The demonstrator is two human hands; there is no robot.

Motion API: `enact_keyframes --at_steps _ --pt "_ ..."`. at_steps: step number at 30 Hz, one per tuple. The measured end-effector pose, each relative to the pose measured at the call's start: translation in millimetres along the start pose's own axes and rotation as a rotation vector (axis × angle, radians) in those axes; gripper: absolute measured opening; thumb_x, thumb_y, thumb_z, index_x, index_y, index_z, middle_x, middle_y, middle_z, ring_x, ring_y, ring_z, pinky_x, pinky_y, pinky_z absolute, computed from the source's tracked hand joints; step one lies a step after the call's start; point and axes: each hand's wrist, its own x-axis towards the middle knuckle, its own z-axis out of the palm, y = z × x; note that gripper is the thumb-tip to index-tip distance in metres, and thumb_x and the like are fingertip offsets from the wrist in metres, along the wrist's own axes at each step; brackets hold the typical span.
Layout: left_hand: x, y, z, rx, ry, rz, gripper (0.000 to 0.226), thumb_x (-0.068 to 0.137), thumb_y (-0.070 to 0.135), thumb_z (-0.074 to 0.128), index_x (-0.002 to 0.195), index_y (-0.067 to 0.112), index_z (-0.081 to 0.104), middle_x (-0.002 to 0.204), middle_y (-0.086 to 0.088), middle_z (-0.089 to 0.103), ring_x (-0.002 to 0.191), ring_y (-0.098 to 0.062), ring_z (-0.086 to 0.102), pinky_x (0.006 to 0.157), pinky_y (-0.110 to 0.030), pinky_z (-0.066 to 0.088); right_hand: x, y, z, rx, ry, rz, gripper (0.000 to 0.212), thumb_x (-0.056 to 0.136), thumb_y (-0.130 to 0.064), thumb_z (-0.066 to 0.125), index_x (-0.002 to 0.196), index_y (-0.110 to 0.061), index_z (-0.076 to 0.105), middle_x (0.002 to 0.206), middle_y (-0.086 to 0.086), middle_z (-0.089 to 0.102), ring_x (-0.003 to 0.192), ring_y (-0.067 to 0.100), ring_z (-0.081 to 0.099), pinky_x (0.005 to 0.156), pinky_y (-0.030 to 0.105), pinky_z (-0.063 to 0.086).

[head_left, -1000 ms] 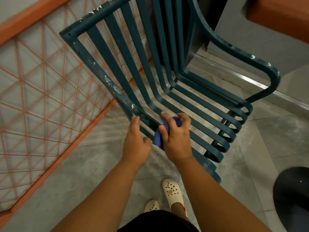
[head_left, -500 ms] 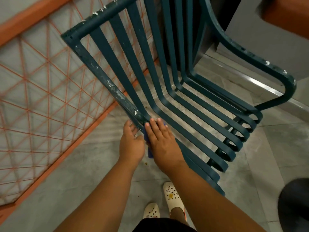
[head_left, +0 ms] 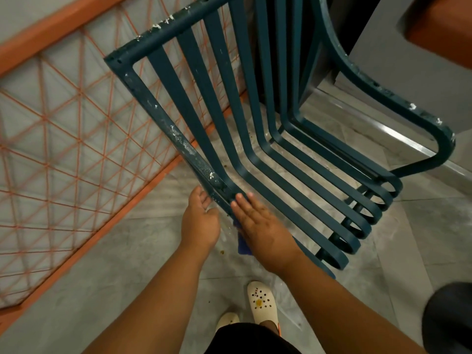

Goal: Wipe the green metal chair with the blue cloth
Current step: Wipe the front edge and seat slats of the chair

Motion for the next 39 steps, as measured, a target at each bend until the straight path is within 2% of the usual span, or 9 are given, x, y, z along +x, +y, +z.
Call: enact_keyframes --at_steps 2,4,8,14,22,27,30,32,39 --pt "-0.3 -0.3 -1.8 0.004 0.001 -0.013 0.067 0.087 -0.008 0.040 0.147 0.017 0.024 0.145 -0.005 0.042 0.121 -0.005 0.043 0.098 -0.023 0.032 14.8 1.2 -12.5 0.230 -0.024 0.257 0.064 0.103 -0.033 0.036 0.152 -0.023 -0.003 0.161 -0.002 0.001 0.144 0.021 0.022 0.113 0.035 0.031" --pt "-1.3 -1.1 -2.0 0.011 0.005 -0.024 0.067 0.087 -0.009 0.039 0.147 0.017 0.024 0.145 -0.007 0.041 0.127 -0.011 0.043 0.099 -0.023 0.032 32.0 -6.9 -17.2 0.353 0.010 0.389 0.061 0.103 -0.035 0.035 0.153 -0.018 0.004 0.160 0.004 0.017 0.136 0.023 0.039 0.106 0.034 0.037" --pt "-2.4 -3.2 -0.1 0.029 0.005 -0.036 0.067 0.088 -0.007 0.041 0.147 0.020 0.024 0.144 -0.004 0.043 0.127 -0.012 0.043 0.098 -0.024 0.034 21.5 -27.6 -10.2 0.349 0.170 0.234 0.070 0.092 -0.022 0.061 0.149 -0.015 0.022 0.160 0.006 0.014 0.146 0.023 0.018 0.115 0.033 0.021" --pt "1.4 -5.1 -2.1 0.049 0.001 -0.050 0.066 0.089 -0.006 0.041 0.147 0.020 0.023 0.144 -0.003 0.044 0.128 -0.013 0.043 0.096 -0.024 0.033 -21.4 -9.1 2.4 0.162 0.175 0.312 0.059 0.079 -0.026 0.077 0.131 -0.014 0.050 0.141 0.016 0.044 0.123 0.032 0.049 0.097 0.043 0.049" --pt "2.8 -6.6 -2.7 0.039 0.013 -0.058 0.066 0.088 -0.006 0.041 0.147 0.020 0.024 0.145 -0.003 0.042 0.128 -0.013 0.044 0.100 -0.026 0.034 31.7 -21.9 -13.1 0.266 0.212 0.396 0.044 0.088 -0.036 0.063 0.124 -0.018 0.047 0.121 0.003 0.058 0.108 0.021 0.055 0.097 0.035 0.043" --pt "2.8 -7.2 -0.8 0.019 -0.016 -0.072 0.066 0.089 -0.006 0.041 0.147 0.019 0.024 0.143 -0.004 0.044 0.127 -0.013 0.044 0.097 -0.024 0.034 3.5 4.5 -12.8 0.487 0.115 0.385 0.049 0.090 -0.049 0.055 0.132 -0.025 0.046 0.113 -0.005 0.058 0.102 0.014 0.055 0.089 0.029 0.045" --pt "2.6 -7.4 -0.8 0.024 -0.029 -0.084 0.064 0.091 -0.003 0.043 0.147 0.022 0.024 0.143 -0.002 0.045 0.128 -0.014 0.043 0.094 -0.024 0.034 -18.9 30.4 -12.7 0.859 -0.089 0.608 0.024 0.097 -0.044 0.045 0.100 -0.028 0.063 0.087 -0.006 0.063 0.082 0.015 0.060 0.073 0.024 0.046" --pt "2.6 -7.2 -1.3 0.025 -0.035 -0.088 0.063 0.091 -0.002 0.043 0.146 0.023 0.025 0.143 -0.002 0.045 0.129 -0.014 0.043 0.093 -0.023 0.034 -17.3 41.4 -17.4 1.191 -0.185 0.834 0.036 0.100 -0.028 0.045 0.072 -0.022 0.067 0.077 0.001 0.061 0.071 0.016 0.058 0.067 0.025 0.046" --pt "1.7 -7.4 -5.0 0.013 -0.029 -0.076 0.064 0.090 -0.003 0.043 0.146 0.021 0.025 0.142 -0.002 0.045 0.126 -0.011 0.044 0.093 -0.023 0.034 51.9 37.6 -28.5 1.418 -0.350 0.850 0.023 0.100 -0.021 0.042 0.085 -0.015 0.059 0.085 0.004 0.061 0.074 0.017 0.059 0.067 0.029 0.050"
